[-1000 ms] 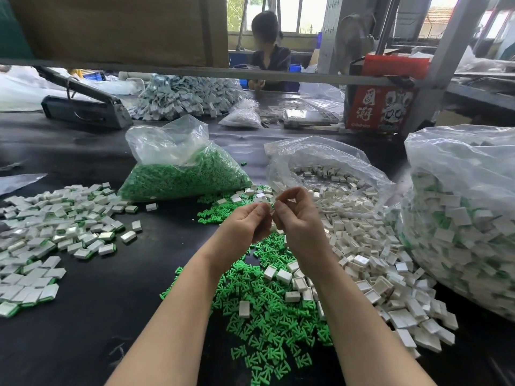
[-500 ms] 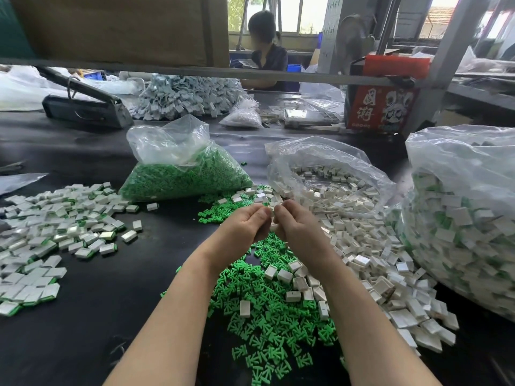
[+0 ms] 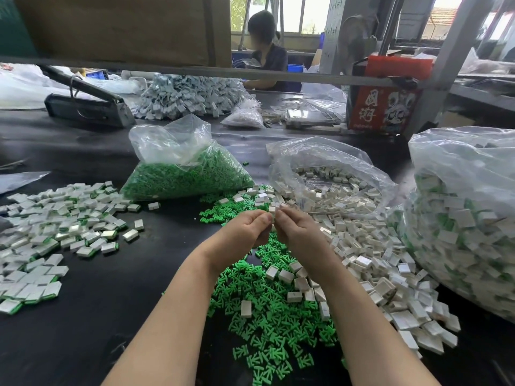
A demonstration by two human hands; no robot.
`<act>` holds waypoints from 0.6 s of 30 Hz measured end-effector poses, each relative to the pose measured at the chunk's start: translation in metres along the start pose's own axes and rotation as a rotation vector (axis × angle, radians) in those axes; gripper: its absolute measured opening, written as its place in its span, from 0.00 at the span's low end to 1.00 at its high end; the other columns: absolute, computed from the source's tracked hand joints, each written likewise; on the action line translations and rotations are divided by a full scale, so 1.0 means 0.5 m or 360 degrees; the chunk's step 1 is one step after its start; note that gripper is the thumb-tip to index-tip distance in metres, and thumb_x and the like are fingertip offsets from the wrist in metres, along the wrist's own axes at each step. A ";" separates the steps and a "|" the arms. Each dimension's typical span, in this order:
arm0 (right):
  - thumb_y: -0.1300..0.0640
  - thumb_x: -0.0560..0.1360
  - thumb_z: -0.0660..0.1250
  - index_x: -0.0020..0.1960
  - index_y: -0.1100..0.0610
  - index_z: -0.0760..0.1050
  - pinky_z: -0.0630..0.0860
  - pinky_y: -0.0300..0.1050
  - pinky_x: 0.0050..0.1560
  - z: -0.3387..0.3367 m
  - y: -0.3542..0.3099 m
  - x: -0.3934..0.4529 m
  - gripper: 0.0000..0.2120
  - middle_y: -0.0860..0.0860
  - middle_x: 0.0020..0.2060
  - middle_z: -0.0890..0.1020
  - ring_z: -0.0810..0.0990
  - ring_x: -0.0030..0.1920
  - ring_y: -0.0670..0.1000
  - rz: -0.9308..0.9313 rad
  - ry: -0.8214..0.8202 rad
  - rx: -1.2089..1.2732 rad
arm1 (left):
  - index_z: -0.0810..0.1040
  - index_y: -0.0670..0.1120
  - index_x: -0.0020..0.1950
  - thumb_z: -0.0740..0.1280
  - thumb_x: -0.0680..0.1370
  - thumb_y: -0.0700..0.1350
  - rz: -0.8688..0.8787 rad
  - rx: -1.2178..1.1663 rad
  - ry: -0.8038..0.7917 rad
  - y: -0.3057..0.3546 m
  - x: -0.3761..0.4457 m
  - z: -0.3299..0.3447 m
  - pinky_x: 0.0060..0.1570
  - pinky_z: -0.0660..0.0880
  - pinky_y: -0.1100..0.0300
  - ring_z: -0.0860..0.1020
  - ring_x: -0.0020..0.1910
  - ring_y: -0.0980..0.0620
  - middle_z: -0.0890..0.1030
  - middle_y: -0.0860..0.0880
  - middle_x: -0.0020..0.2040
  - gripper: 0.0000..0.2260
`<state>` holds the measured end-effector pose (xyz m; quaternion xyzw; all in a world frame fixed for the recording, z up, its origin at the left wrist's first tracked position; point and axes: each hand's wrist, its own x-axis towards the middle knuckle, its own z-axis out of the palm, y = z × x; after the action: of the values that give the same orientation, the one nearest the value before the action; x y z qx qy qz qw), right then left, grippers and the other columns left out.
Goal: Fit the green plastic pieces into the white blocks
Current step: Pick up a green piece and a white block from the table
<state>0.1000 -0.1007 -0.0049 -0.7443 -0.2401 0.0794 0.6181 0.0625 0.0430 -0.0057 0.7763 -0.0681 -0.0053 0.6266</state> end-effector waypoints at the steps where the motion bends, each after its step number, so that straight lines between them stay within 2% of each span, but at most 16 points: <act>1: 0.60 0.83 0.57 0.43 0.63 0.73 0.63 0.38 0.31 -0.001 0.001 0.000 0.12 0.47 0.29 0.68 0.64 0.29 0.43 0.0035 -0.0035 0.0048 | 0.67 0.49 0.38 0.55 0.85 0.45 0.0000 -0.0029 -0.0032 -0.002 -0.001 -0.002 0.32 0.60 0.64 0.62 0.29 0.58 0.65 0.58 0.29 0.15; 3: 0.60 0.83 0.57 0.47 0.68 0.73 0.63 0.35 0.29 -0.005 0.001 0.000 0.12 0.47 0.29 0.67 0.65 0.29 0.42 0.0072 -0.0087 0.0090 | 0.69 0.52 0.36 0.56 0.83 0.46 0.0002 -0.0085 -0.0084 -0.004 -0.003 -0.006 0.30 0.61 0.67 0.62 0.29 0.59 0.65 0.59 0.29 0.15; 8: 0.60 0.82 0.58 0.48 0.70 0.73 0.62 0.35 0.29 -0.008 -0.001 -0.002 0.12 0.47 0.28 0.67 0.64 0.28 0.43 0.0070 -0.0142 0.0027 | 0.74 0.56 0.35 0.56 0.82 0.48 -0.0029 -0.0071 -0.0131 -0.002 -0.005 -0.009 0.29 0.62 0.68 0.62 0.29 0.59 0.66 0.58 0.29 0.17; 9: 0.60 0.82 0.58 0.48 0.69 0.73 0.62 0.36 0.29 -0.005 -0.003 -0.002 0.12 0.47 0.28 0.67 0.64 0.28 0.43 0.0067 -0.0127 0.0025 | 0.74 0.56 0.35 0.56 0.82 0.48 -0.0028 -0.0076 -0.0107 -0.001 -0.005 -0.007 0.29 0.62 0.67 0.62 0.29 0.59 0.66 0.58 0.29 0.17; 11: 0.57 0.83 0.57 0.44 0.60 0.75 0.63 0.40 0.31 0.003 -0.005 -0.001 0.13 0.45 0.28 0.70 0.66 0.28 0.43 0.0008 -0.0039 -0.0118 | 0.73 0.51 0.39 0.56 0.82 0.48 -0.0011 -0.0085 -0.0017 0.003 -0.002 0.001 0.31 0.62 0.66 0.63 0.29 0.58 0.67 0.58 0.30 0.13; 13: 0.54 0.83 0.56 0.43 0.56 0.74 0.67 0.45 0.32 0.012 -0.005 -0.002 0.13 0.46 0.30 0.74 0.69 0.29 0.44 -0.0091 0.0123 -0.0430 | 0.73 0.42 0.46 0.56 0.84 0.47 0.0002 -0.0067 0.0102 0.007 0.002 0.010 0.37 0.65 0.57 0.67 0.34 0.52 0.70 0.50 0.34 0.13; 15: 0.52 0.83 0.55 0.44 0.56 0.72 0.70 0.49 0.35 0.017 -0.003 -0.004 0.13 0.49 0.33 0.77 0.74 0.32 0.48 -0.0174 0.0255 -0.0676 | 0.73 0.32 0.52 0.56 0.84 0.46 0.0002 -0.0032 0.0183 0.008 0.009 0.018 0.45 0.68 0.45 0.69 0.43 0.47 0.72 0.42 0.42 0.17; 16: 0.51 0.83 0.54 0.45 0.55 0.72 0.71 0.50 0.36 0.020 -0.003 -0.005 0.13 0.50 0.34 0.78 0.75 0.34 0.50 -0.0202 0.0285 -0.0754 | 0.73 0.31 0.53 0.56 0.83 0.47 0.0003 -0.0015 0.0221 0.008 0.012 0.022 0.49 0.70 0.42 0.71 0.45 0.46 0.74 0.41 0.44 0.18; 18: 0.51 0.83 0.53 0.47 0.55 0.71 0.72 0.51 0.37 0.029 -0.002 -0.005 0.12 0.51 0.35 0.79 0.77 0.35 0.52 -0.0219 0.0314 -0.0815 | 0.77 0.38 0.50 0.56 0.84 0.45 0.0021 0.0025 0.0323 0.007 0.018 0.030 0.55 0.74 0.45 0.77 0.47 0.47 0.79 0.42 0.45 0.14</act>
<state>0.0915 -0.0891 -0.0074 -0.8623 -0.2408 -0.0988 0.4344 0.0695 0.0267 -0.0050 0.7773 -0.0093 0.0782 0.6241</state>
